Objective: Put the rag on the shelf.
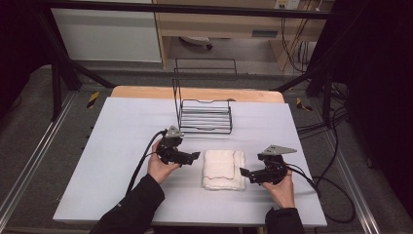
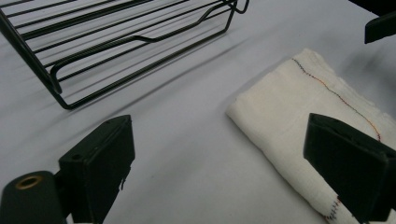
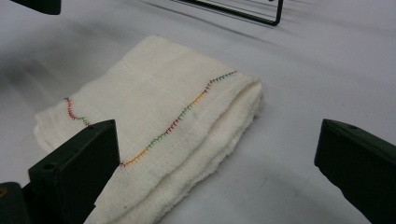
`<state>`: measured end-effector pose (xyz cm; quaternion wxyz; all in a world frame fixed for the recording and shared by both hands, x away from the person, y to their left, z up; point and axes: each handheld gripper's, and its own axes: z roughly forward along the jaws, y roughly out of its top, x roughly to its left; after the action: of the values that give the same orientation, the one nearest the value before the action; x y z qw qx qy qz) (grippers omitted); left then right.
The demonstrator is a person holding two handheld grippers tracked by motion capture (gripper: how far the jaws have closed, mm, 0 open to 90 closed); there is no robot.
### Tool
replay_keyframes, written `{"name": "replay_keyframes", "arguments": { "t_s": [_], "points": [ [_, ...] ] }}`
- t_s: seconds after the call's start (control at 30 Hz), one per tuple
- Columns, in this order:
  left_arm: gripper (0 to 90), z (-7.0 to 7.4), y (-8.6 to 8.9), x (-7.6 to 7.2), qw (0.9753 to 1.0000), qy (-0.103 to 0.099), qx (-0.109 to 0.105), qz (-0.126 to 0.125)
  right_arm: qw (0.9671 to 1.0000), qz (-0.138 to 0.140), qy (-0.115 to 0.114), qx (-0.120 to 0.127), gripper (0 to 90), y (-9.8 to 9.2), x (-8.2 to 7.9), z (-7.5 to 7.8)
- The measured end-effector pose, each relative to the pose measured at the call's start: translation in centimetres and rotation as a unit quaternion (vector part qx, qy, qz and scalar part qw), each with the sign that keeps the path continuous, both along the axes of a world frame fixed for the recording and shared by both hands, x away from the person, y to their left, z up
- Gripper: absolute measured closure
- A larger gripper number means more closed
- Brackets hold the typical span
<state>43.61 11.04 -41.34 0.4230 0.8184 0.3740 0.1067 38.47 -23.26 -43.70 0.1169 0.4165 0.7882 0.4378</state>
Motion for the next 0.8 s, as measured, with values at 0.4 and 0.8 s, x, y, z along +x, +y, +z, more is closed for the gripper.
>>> {"name": "replay_keyframes", "arguments": {
  "t_s": [0.4,0.8],
  "points": [
    [27.8,-1.1,-3.3,1.1,0.9996,0.024,0.008,0.011,1.0000,-0.001,0.002,-0.001,0.8,0.1,0.0,0.0],
    [56.3,-2.9,-4.8,2.0,0.9985,0.049,0.011,0.022,1.0000,0.001,0.001,-0.004,1.1,0.0,0.1,-0.1]
  ]
}}
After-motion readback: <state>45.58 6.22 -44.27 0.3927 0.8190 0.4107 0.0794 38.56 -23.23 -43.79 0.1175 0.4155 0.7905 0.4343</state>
